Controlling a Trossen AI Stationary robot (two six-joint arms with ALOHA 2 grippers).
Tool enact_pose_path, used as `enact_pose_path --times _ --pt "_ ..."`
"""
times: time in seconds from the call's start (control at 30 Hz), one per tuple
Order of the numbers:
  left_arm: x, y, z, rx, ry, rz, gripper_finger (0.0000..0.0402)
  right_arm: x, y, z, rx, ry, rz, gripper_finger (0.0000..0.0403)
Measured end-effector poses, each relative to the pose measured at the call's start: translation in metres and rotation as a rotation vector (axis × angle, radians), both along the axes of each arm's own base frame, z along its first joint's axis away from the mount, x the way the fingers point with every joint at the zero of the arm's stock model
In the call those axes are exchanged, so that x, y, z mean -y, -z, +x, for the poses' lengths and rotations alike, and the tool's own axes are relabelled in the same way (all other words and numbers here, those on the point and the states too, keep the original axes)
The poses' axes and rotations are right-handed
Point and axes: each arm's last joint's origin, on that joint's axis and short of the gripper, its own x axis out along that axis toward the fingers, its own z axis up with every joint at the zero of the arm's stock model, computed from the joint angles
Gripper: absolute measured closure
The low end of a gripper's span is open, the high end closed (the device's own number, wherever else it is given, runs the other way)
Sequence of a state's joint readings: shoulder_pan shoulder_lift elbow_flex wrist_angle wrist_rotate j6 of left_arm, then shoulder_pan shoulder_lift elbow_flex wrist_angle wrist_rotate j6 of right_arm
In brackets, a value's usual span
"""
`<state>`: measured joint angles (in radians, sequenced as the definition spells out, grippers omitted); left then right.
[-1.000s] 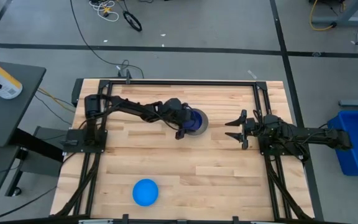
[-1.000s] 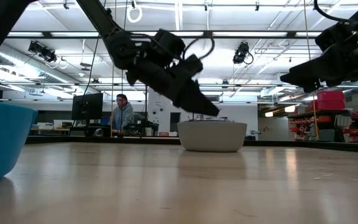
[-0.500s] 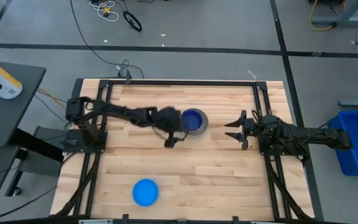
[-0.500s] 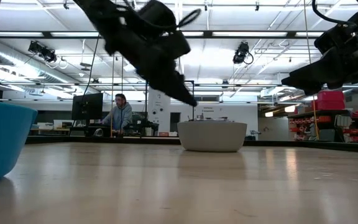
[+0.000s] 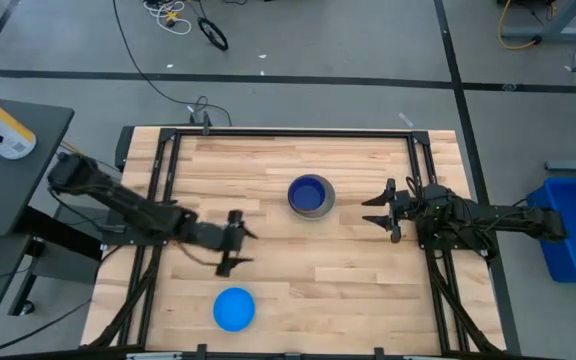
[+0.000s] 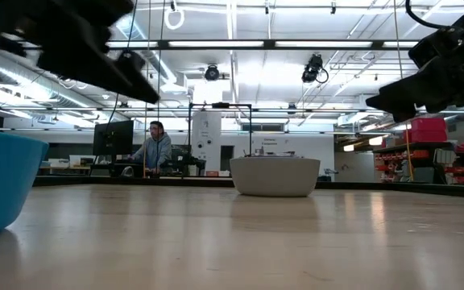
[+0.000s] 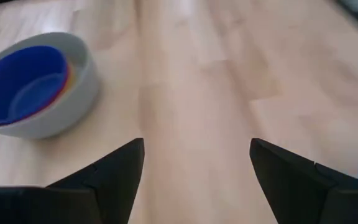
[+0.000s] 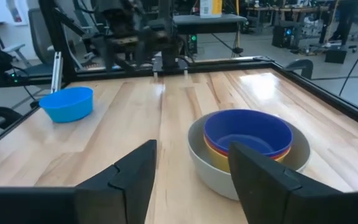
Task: Nest bowls inside each other
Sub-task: Stack the blue bowl on top of the dark blue bowl
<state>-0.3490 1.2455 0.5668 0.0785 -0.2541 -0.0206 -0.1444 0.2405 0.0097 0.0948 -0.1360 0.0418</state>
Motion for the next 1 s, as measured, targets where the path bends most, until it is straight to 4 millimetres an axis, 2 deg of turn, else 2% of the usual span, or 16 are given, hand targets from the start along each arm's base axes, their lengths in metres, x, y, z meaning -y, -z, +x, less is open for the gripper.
enact_pose_path --times 0.13,0.37,0.77,1.0 --pt "0.023 0.005 -0.024 0.006 0.017 -0.061 0.0108 0.000 0.000 0.000 0.001 0.002 0.013 0.0186" --pt "0.056 0.014 -0.041 -0.017 0.043 -0.117 0.0121 0.000 0.000 0.000 0.001 0.005 0.037 0.0174" --pt "0.085 0.028 -0.046 -0.042 0.069 -0.254 0.0122 0.000 0.000 0.000 0.001 0.007 0.040 0.0151" --pt "0.088 0.044 -0.043 -0.100 0.049 -0.237 0.0123 0.000 0.000 0.000 0.001 0.007 0.048 0.0140"
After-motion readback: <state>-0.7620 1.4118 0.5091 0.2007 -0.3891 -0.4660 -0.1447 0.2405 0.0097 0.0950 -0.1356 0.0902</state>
